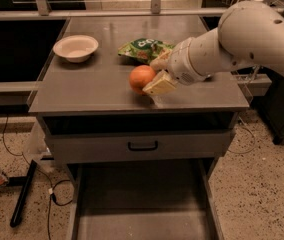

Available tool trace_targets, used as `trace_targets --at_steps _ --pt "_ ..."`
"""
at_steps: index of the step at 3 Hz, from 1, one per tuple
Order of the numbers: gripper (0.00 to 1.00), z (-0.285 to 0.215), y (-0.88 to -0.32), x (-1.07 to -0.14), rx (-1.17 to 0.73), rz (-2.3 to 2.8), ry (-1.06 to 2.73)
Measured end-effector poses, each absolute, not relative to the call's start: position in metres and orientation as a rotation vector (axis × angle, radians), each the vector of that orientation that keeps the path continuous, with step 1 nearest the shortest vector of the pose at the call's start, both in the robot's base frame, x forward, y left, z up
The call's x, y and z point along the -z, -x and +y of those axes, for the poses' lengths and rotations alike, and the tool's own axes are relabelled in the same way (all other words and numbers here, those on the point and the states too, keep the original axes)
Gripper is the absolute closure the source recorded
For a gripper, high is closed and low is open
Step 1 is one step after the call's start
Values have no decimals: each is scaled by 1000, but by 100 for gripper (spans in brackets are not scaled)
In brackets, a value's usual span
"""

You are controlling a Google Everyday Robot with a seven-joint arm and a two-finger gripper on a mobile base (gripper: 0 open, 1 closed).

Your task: Place orange into middle drawer

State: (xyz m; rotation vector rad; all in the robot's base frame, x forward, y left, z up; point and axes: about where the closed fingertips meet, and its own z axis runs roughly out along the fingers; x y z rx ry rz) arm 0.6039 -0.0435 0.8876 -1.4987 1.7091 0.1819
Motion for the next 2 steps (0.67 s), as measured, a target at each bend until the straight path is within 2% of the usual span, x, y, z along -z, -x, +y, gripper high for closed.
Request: trace_targets --at_steps 1,2 --pt "100 -43 -604 -888 -182 1709 1499" --pt "82 -43 -604 -888 -182 1709 1499"
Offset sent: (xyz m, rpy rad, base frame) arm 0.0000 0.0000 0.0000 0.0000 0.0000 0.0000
